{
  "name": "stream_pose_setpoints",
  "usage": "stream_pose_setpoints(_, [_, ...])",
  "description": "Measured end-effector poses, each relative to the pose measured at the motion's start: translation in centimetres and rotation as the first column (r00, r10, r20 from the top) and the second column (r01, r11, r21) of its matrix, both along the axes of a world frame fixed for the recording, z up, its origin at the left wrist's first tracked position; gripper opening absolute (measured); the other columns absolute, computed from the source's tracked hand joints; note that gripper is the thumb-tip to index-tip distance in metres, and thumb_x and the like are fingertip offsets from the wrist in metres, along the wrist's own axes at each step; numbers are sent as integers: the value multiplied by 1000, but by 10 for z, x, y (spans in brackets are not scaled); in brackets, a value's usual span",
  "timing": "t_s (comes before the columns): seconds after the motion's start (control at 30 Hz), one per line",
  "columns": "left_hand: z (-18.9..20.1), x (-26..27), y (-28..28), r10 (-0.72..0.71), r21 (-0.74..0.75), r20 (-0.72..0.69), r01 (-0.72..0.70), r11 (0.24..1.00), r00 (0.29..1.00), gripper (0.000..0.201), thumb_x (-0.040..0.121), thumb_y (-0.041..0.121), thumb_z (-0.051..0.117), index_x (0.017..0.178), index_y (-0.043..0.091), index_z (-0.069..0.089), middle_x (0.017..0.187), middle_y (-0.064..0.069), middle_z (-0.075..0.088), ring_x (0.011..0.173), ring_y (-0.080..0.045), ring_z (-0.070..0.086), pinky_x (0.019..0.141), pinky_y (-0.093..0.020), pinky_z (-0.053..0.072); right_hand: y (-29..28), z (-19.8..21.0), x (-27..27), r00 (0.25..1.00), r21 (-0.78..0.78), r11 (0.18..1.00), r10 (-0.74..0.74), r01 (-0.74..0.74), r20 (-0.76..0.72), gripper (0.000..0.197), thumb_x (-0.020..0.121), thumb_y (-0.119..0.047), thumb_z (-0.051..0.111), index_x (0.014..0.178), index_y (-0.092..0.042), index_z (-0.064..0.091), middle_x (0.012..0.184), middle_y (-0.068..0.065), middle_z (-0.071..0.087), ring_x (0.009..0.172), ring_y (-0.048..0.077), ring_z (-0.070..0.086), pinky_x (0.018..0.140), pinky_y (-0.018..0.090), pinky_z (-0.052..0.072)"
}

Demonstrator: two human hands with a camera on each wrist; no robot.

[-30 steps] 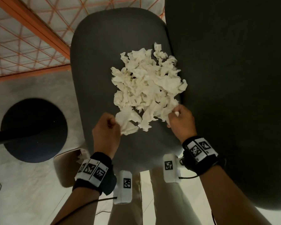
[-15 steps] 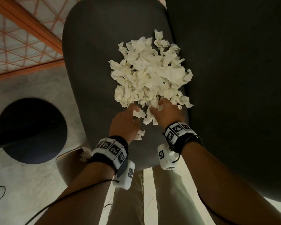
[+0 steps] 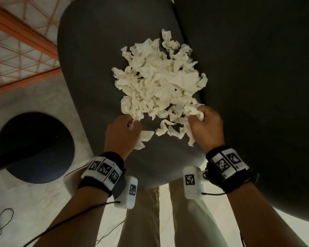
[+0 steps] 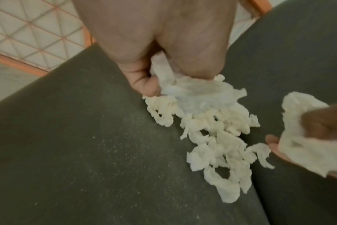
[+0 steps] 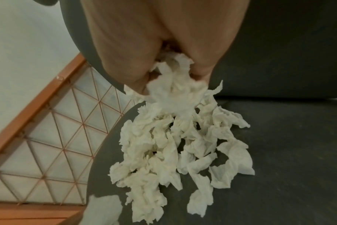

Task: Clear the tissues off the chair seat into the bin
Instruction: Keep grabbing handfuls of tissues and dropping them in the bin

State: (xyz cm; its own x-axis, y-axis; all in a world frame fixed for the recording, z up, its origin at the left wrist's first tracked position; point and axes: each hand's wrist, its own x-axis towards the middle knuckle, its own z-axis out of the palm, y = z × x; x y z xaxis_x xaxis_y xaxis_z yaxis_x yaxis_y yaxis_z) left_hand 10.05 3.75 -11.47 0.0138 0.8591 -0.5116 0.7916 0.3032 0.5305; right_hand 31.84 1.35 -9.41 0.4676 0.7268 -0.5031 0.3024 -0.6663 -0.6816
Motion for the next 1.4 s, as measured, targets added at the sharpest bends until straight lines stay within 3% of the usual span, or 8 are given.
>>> stream_pose_setpoints(0.1, [6, -8, -7, 58, 15, -1, -58, 998, 998, 28, 85, 20, 62, 63, 22, 45, 75, 2, 50, 63, -6, 46, 57, -19, 32, -11, 0, 4, 1000, 28, 1000, -3, 2, 28, 15, 71, 8, 56, 68, -2, 45, 79, 19, 53, 63, 24, 48, 56, 37, 44])
stream_pose_setpoints(0.2, [5, -2, -13, 42, -8, 26, -42, 999, 999, 18, 86, 5, 57, 75, 18, 51, 83, 2, 57, 72, -8, 54, 63, -15, 36, -17, 8, 2, 998, 56, 997, 47, -45, -33, 31, 72, 14, 50, 71, -17, 46, 76, 2, 51, 63, 9, 45, 56, 19, 39])
stream_pose_setpoints(0.37, [3, 35, -14, 17, -66, 117, -10, 998, 993, 8, 90, 12, 49, 89, 19, 51, 73, 0, 61, 66, -14, 59, 60, -30, 49, -24, 0, -2, 988, -273, 955, 80, -115, -135, 23, 82, -28, 59, 102, -35, 50, 82, -6, 60, 70, 15, 60, 65, 37, 54])
stream_pose_setpoints(0.5, [-11, 61, -12, -169, -125, 58, 175, 977, 984, 20, 90, 36, 54, 105, 25, 47, 79, -1, 64, 70, -22, 63, 63, -33, 50, -27, -16, -4, 947, -469, 832, 320, -295, -28, 45, 78, -67, 55, 116, -44, 46, 100, -11, 61, 96, 19, 62, 80, 33, 50])
stream_pose_setpoints(0.67, [-30, 79, -11, -398, -263, -123, 357, 896, 909, 44, 94, 40, 51, 135, 27, 38, 110, -12, 64, 104, -36, 62, 85, -45, 51, -31, -34, -4, 881, -480, 779, 473, -402, 29, 42, 83, -59, 60, 118, -37, 54, 112, -2, 66, 103, 24, 62, 84, 37, 51])
stream_pose_setpoints(0.87, [-36, 75, -8, -375, -273, -115, 334, 902, 920, 26, 93, 39, 47, 98, 17, 60, 91, -9, 66, 89, -32, 63, 73, -37, 48, -35, -45, 1, 912, -430, 834, 408, -347, 55, 13, 91, -33, 54, 85, -21, 54, 85, -1, 56, 80, 22, 57, 64, 28, 40])
stream_pose_setpoints(1.1, [-22, 62, -11, -178, -88, 62, 183, 979, 982, 34, 83, 24, 63, 58, 21, 39, 65, 4, 45, 57, -10, 42, 56, -26, 30, -44, -37, 16, 967, -193, 963, 216, -187, 139, 35, 84, 5, 58, 68, -22, 42, 97, -1, 46, 81, 11, 46, 58, 11, 30])
stream_pose_setpoints(1.4, [-19, 88, 0, -164, -107, 119, 177, 978, 979, 14, 87, 29, 57, 90, 22, 46, 71, -2, 65, 66, -22, 63, 64, -37, 54, -27, -49, 14, 973, -317, 937, 195, -147, 125, 44, 87, -28, 67, 127, -26, 48, 125, 7, 60, 110, 28, 60, 80, 38, 54])
